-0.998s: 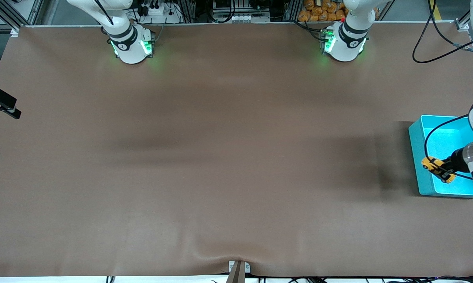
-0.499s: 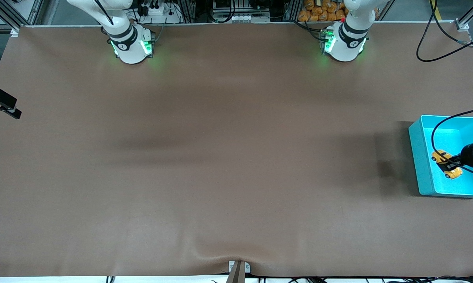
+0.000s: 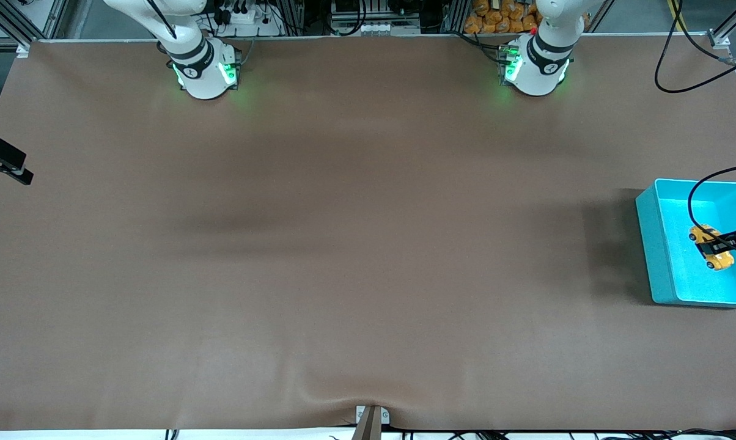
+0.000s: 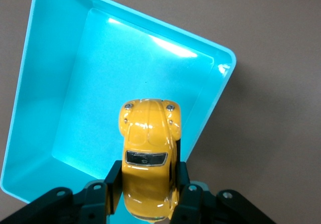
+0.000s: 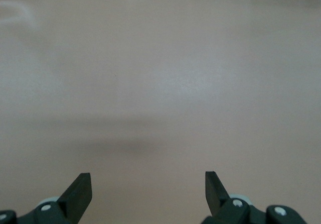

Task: Wind and store yellow beetle car
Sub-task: 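Carry the car over the teal bin and lower it inside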

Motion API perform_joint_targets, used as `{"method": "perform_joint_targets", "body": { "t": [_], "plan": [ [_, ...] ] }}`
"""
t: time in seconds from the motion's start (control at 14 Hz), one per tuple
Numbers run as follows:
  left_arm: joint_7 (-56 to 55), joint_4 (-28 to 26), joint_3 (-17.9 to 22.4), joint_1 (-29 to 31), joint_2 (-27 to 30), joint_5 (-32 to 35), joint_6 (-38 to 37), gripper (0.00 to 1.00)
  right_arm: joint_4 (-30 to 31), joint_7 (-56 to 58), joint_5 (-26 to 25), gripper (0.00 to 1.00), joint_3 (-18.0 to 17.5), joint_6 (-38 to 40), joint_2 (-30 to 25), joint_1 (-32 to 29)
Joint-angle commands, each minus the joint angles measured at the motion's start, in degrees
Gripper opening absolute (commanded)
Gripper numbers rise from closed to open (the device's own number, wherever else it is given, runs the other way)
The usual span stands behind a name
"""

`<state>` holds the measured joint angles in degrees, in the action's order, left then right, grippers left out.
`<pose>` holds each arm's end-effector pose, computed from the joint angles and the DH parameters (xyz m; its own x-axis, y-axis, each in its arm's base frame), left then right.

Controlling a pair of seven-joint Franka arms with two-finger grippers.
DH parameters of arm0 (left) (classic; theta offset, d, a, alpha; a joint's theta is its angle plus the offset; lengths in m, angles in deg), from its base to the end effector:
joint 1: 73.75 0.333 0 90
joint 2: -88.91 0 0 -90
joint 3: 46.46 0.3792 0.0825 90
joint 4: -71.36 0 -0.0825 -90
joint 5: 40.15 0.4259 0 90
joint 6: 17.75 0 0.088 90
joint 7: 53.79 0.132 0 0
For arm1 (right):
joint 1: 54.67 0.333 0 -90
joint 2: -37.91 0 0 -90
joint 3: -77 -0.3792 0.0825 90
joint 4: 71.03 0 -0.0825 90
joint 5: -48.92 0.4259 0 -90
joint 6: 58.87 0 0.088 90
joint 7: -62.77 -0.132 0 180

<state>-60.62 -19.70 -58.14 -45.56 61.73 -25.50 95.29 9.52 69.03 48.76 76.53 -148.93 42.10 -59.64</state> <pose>0.6945 0.2495 0.3709 0.9468 0.3146 -0.0675 0.3029 -0.9423 -0.1424 0.6244 -0.0497 0.7031 0.9953 0.0310 0.0919 0.0300 -0.9995 0.0123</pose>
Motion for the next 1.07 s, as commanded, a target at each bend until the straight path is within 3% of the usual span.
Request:
{"method": "perform_joint_targets", "body": {
  "t": [0.0,0.43,0.71,1.0],
  "plan": [
    [4.9,-3.5,-0.5,2.9,1.1,1.3,4.0,0.0,0.5,-0.5,1.0,1.0,0.3,-0.3,-0.7,0.0],
    [18.1,-11.1,-0.4,6.2,0.5,1.4,16.9,0.0,1.0,-0.9,3.0,1.0,0.5,1.0,-0.7,-0.8],
    [19.8,-12.0,-0.4,6.6,-1.6,9.7,18.0,0.0,1.2,-0.9,2.8,1.0,0.6,1.1,-0.9,-0.9],
    [19.1,-12.0,-0.4,6.7,-4.5,10.0,21.5,0.0,3.2,-1.3,2.7,1.0,0.6,1.4,-1.4,-0.9]
  ]
}}
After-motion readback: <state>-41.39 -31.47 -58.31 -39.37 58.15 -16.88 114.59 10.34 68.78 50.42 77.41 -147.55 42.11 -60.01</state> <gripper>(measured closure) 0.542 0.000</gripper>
